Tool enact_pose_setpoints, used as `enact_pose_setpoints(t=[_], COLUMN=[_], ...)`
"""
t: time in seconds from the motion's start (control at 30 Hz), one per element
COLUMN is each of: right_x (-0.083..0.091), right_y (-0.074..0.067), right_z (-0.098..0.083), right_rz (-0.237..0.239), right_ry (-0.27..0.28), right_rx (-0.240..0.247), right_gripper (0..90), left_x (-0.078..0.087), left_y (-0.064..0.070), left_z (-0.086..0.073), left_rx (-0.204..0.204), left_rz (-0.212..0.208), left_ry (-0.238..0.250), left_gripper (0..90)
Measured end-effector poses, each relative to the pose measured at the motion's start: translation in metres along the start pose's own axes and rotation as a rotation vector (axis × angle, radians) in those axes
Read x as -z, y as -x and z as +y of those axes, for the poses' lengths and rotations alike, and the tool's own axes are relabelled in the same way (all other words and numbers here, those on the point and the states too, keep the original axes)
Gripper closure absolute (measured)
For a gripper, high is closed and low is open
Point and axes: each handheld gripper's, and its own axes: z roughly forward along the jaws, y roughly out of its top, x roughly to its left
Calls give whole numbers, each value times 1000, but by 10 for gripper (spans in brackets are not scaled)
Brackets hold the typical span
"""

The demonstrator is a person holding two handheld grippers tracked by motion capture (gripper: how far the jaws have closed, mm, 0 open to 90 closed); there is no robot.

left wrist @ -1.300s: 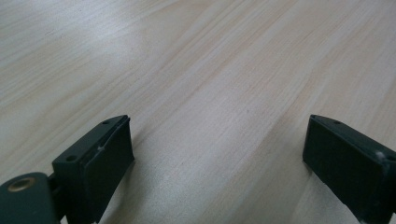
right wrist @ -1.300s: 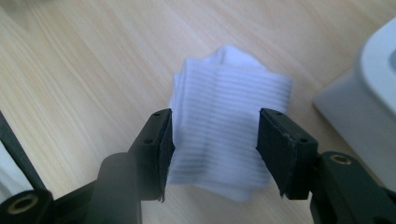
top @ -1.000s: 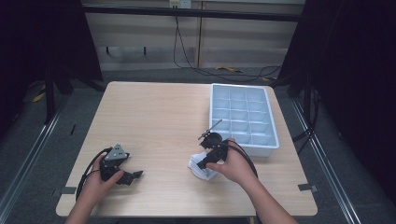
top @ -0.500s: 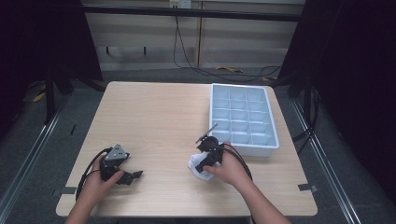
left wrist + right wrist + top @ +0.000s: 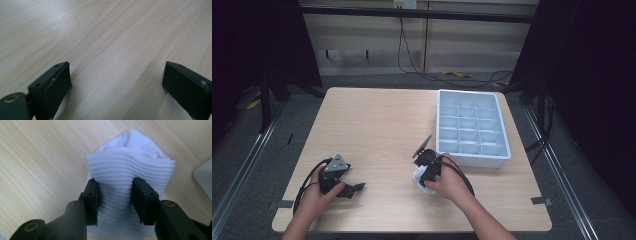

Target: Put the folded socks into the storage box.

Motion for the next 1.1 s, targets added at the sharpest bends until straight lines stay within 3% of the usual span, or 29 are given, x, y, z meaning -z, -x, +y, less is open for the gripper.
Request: enact_pose_setpoints(t=[0.13, 0.27, 0.37, 0.43, 0.57, 0.7, 0.83, 0.93, 1.03, 1.1], right_x=[0, 0, 1, 2, 6, 10, 14, 11, 2, -2], right_y=[1, -2, -1, 2, 1, 1, 3, 5, 10, 11], right_z=[3, 4, 2, -2, -5, -7, -9, -8, -7, -6], right_rz=[12, -9, 7, 28, 27, -14, -29, -46, -26, 7], right_ry=[-22, -24, -10, 15, 56, 79, 96, 83, 53, 40], right_rx=[3, 22, -5, -11, -11, 6, -2, 0, -36, -50], right_gripper=[662, 693, 679, 640, 499, 366, 314, 261, 199, 231], left_x=[0, 0, 0, 0, 0, 0, 0, 0, 0, 0], left_y=[0, 0, 0, 0, 0, 0, 0, 0, 0, 0], left_z=[0, 0, 0, 0, 0, 0, 0, 0, 0, 0], left_rx=[0, 0, 0, 0, -1, -1, -1, -1, -1, -1], left_rz=[-1, 0, -2, -3, -1, -1, -1, -1, -1, -1], left_ry=[1, 0, 1, 0, -1, -1, -2, -2, -2, -2], left_gripper=[80, 80, 80, 80, 79, 79, 79, 79, 79, 79])
